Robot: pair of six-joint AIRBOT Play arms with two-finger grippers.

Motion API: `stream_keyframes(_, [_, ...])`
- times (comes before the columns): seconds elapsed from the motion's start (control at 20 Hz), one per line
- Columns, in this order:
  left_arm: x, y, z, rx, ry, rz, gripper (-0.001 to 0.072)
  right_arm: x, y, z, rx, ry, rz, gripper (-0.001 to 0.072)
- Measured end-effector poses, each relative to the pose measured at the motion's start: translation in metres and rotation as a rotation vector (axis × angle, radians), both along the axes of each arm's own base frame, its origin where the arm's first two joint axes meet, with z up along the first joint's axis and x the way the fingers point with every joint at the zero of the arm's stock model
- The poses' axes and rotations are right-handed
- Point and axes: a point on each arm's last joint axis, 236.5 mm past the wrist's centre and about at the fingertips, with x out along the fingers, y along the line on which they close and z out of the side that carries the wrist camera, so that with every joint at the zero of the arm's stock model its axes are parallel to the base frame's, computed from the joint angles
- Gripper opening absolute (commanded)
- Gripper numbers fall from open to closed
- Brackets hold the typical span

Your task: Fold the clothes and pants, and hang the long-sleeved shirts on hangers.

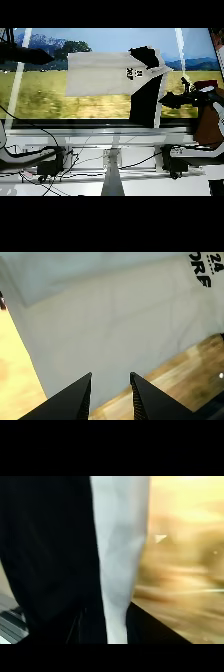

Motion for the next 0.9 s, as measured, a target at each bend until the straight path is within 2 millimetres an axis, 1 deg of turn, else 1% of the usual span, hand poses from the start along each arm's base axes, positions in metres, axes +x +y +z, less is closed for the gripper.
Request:
stream_keyframes(0.05, [0.000,0.001,-0.006,-0.007,0.020,0.004,0.0305,0.004,0.002,-0.001,0.010,-0.011,-0.016,0.0309])
stream_keyframes(0.1, [0.001,0.001,-0.011,-0.015,0.038,0.010,0.0305,0.006,0.004,-0.002,0.018,-0.019,-0.029,0.0198])
stream_keyframes(0.15, [0.001,0.001,-0.017,-0.024,0.058,0.018,0.0304,0.008,0.004,-0.005,0.013,-0.024,-0.034,0.0027])
stream_keyframes(0.25, [-0.001,0.002,-0.028,-0.037,0.095,0.024,0.0305,0.011,0.005,-0.008,0.001,-0.041,-0.027,0.0019])
stream_keyframes(0.4, [-0.004,0.013,-0.052,-0.060,0.153,0.085,0.0297,0.015,0.012,-0.006,-0.003,-0.064,-0.004,0.0019])
stream_keyframes(0.5, [-0.016,0.025,-0.078,-0.087,0.225,0.136,0.0296,0.018,0.017,-0.003,-0.001,-0.078,0.014,0.0019])
stream_keyframes(0.6, [-0.032,0.032,-0.106,-0.119,0.301,0.188,0.0296,0.020,0.023,0.000,0.006,-0.086,0.030,0.0019])
stream_keyframes(0.75, [-0.053,0.032,-0.145,-0.156,0.388,0.258,0.0306,0.020,0.029,0.003,0.017,-0.091,0.045,0.0019])
stream_keyframes(0.85, [-0.062,0.030,-0.168,-0.161,0.422,0.300,0.0540,0.020,0.032,0.004,0.022,-0.090,0.052,0.0019])
stream_keyframes(0.9, [-0.067,0.028,-0.179,-0.163,0.440,0.318,0.0546,0.020,0.033,0.005,0.025,-0.090,0.055,0.0019])
